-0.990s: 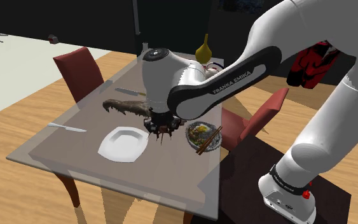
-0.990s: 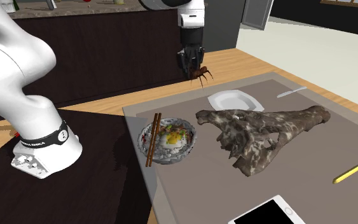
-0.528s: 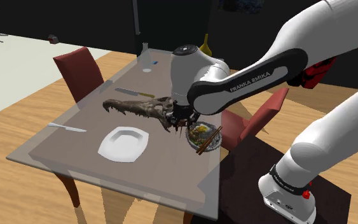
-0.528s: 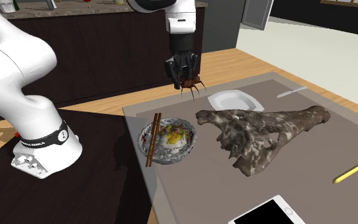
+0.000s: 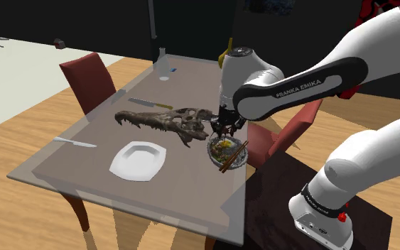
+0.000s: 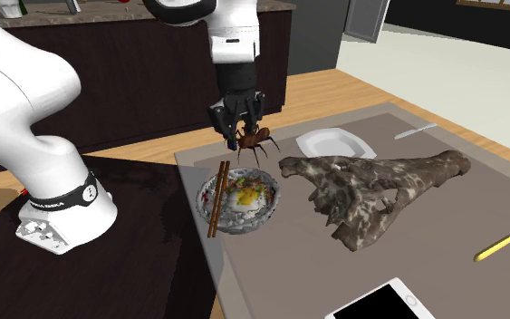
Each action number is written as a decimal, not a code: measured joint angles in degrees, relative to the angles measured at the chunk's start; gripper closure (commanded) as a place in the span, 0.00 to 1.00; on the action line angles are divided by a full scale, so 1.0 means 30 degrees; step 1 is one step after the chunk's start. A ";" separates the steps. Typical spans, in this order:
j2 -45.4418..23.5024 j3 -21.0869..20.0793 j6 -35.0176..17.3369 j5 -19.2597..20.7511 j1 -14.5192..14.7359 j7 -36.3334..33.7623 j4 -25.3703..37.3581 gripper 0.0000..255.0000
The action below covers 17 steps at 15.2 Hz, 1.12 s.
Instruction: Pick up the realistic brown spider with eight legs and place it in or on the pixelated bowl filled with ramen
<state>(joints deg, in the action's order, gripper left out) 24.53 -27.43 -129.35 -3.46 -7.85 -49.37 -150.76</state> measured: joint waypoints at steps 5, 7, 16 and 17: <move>0.0591 0.0941 -0.0835 0.0064 -0.0271 0.1249 -0.1374 1.00; 0.0240 0.0819 -0.1417 0.0155 -0.0353 0.1130 -0.1614 1.00; -0.1853 0.0103 -0.4343 0.0992 -0.1011 0.0248 -0.2534 1.00; -0.1922 0.0076 -0.4453 0.1025 -0.1033 0.0209 -0.2575 1.00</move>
<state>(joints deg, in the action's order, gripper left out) 18.76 -27.21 -142.71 -0.39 -10.94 -48.74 -158.48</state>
